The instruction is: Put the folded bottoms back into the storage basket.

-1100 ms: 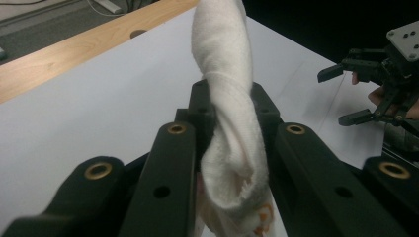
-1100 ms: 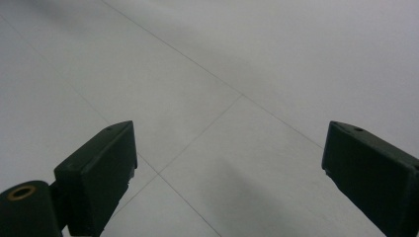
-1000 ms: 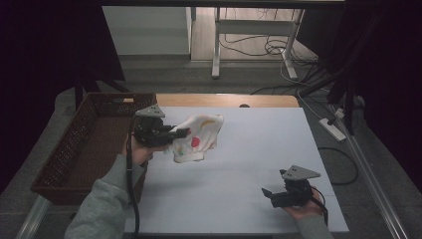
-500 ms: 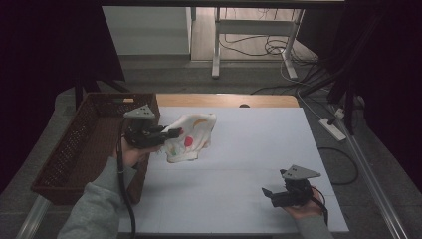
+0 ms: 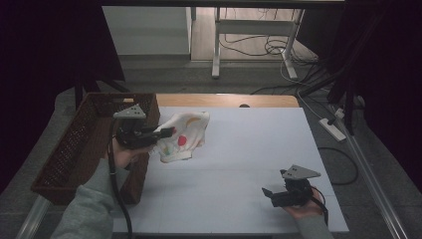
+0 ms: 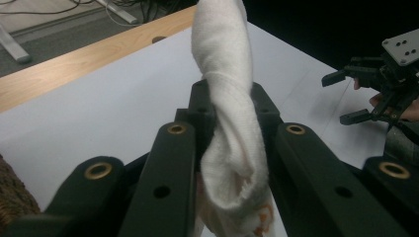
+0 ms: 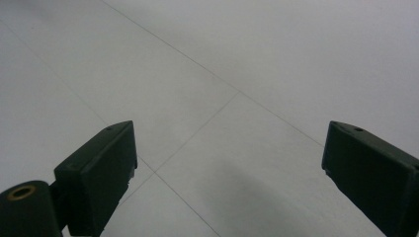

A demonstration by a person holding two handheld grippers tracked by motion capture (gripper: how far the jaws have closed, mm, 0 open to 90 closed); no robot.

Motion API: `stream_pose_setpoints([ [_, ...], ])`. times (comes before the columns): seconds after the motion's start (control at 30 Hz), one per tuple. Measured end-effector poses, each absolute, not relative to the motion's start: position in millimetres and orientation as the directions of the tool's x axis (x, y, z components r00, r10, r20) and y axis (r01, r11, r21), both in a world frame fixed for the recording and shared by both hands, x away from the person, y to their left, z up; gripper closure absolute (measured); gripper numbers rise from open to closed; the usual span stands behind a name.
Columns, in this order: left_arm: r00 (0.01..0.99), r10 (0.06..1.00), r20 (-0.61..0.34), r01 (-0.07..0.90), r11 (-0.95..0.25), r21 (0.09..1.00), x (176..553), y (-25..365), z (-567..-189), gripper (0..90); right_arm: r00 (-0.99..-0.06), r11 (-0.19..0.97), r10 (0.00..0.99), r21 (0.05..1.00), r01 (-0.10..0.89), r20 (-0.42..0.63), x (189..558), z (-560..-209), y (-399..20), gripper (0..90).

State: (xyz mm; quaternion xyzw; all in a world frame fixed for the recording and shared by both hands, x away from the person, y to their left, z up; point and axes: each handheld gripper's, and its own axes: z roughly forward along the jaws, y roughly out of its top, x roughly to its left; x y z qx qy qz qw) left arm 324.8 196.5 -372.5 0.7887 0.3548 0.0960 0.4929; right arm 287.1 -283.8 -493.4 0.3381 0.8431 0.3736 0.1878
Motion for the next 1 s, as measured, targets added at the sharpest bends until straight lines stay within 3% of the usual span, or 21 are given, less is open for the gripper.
stream_pose_setpoints([
  [1.0,0.687,0.702,-0.188,0.458,-0.217,0.862,309.8,240.0,-357.7,77.1,-0.698,0.496,0.713,0.752,0.434,-0.067,287.7,-494.2,-283.9,7.0],
])
